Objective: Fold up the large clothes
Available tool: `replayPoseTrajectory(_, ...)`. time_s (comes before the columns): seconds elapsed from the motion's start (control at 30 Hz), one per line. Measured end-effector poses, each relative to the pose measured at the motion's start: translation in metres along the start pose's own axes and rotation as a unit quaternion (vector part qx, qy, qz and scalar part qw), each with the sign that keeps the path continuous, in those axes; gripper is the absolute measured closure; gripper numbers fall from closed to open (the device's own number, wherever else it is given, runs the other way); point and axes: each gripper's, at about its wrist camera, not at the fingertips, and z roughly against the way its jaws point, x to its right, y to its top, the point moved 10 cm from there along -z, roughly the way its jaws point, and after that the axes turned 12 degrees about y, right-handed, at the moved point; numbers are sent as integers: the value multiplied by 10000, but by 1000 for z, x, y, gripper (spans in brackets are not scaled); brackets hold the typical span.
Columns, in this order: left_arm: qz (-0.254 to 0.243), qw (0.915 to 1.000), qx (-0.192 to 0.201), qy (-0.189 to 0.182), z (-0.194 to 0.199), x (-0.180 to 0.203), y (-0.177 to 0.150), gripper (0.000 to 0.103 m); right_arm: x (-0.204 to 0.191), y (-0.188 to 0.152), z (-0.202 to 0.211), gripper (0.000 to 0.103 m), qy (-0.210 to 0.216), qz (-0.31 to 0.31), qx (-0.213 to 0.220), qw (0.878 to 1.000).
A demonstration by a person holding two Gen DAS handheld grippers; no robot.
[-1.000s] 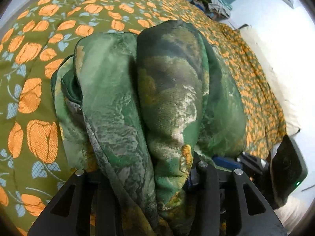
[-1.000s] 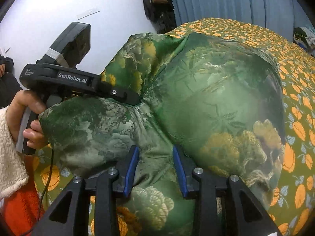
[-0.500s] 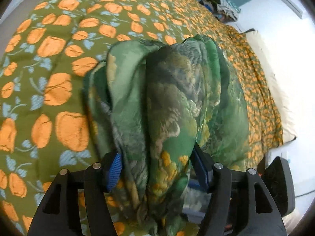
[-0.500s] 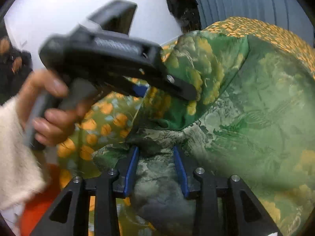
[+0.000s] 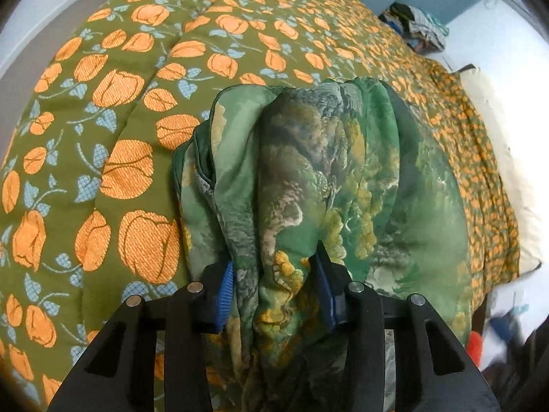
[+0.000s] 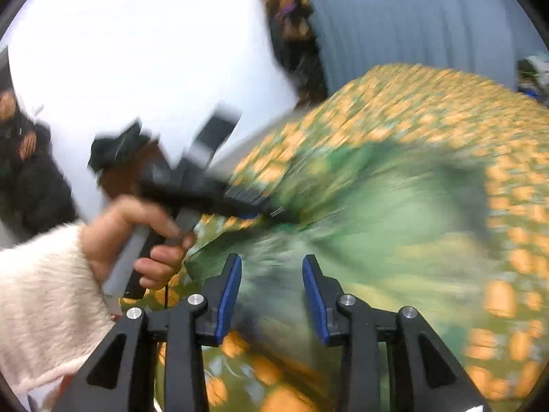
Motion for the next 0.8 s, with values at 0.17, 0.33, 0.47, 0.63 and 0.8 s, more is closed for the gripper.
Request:
replayPoseTrajectory(0.17, 127, 9999, -60, -70, -10, -2, 0, 59, 55, -24, 22, 65, -494, -267, -443, 9974)
replayPoseTrajectory(0.33, 139, 9999, -32, 23, -10, -1, -5, 58, 82, -89, -37, 66, -607, -396, -1284, 9891)
replayPoseTrajectory(0.47, 122, 9998, 28, 132, -11, -2, -5, 58, 80, -86, -31, 66, -729, -374, -1266, 9886)
replayPoseTrajectory(0.63, 194, 9998, 55, 10, -8, -5, -7, 57, 61, -47, 2, 65, -897, -138, -963, 9912)
replayPoseTrajectory(0.8, 251, 9997, 46, -38, -8, -6, -7, 57, 0, 11, -5, 65, -370, 349, -387, 9980)
